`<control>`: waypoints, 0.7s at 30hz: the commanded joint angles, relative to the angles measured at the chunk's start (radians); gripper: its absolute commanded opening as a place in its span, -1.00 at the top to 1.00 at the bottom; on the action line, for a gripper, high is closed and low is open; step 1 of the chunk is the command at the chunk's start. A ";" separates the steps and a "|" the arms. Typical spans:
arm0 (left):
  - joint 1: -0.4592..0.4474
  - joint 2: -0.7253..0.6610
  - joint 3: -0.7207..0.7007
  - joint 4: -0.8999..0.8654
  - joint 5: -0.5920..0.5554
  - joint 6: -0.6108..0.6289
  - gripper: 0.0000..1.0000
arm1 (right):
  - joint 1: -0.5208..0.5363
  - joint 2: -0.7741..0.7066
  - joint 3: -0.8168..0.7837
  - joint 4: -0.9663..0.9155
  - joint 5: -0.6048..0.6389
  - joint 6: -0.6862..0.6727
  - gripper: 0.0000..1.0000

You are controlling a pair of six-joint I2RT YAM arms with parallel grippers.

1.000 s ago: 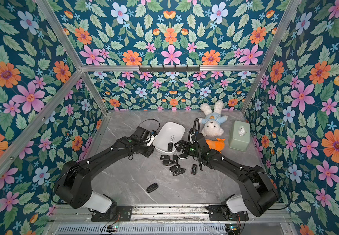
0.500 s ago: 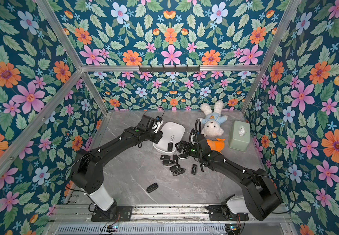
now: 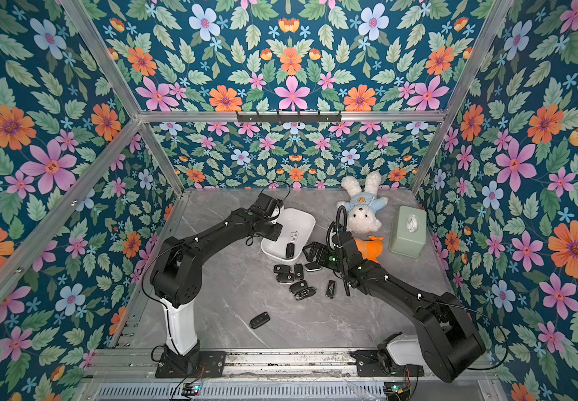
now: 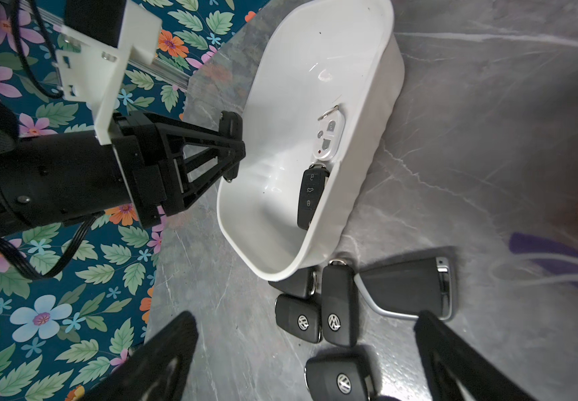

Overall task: Place the car key into the storage box
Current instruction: Place the car key in the storage box.

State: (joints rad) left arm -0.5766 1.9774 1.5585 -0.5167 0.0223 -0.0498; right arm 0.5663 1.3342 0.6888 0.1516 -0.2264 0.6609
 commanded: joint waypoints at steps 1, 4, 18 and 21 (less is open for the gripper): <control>-0.012 0.024 0.022 -0.054 -0.020 0.002 0.22 | -0.001 -0.002 -0.002 0.019 0.014 -0.009 -0.99; -0.023 0.050 0.036 -0.069 -0.027 0.006 0.21 | -0.002 -0.004 -0.004 0.019 0.016 -0.010 -0.99; -0.029 0.174 0.108 -0.142 -0.046 -0.016 0.18 | -0.013 -0.017 -0.013 0.016 0.016 -0.010 -0.99; -0.031 0.180 0.108 -0.140 -0.045 -0.018 0.14 | -0.014 -0.019 -0.011 0.016 0.015 -0.010 -0.98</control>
State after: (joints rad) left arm -0.6067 2.1551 1.6608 -0.6449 -0.0227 -0.0559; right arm 0.5522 1.3216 0.6758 0.1520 -0.2184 0.6609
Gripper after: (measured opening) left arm 0.422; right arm 0.993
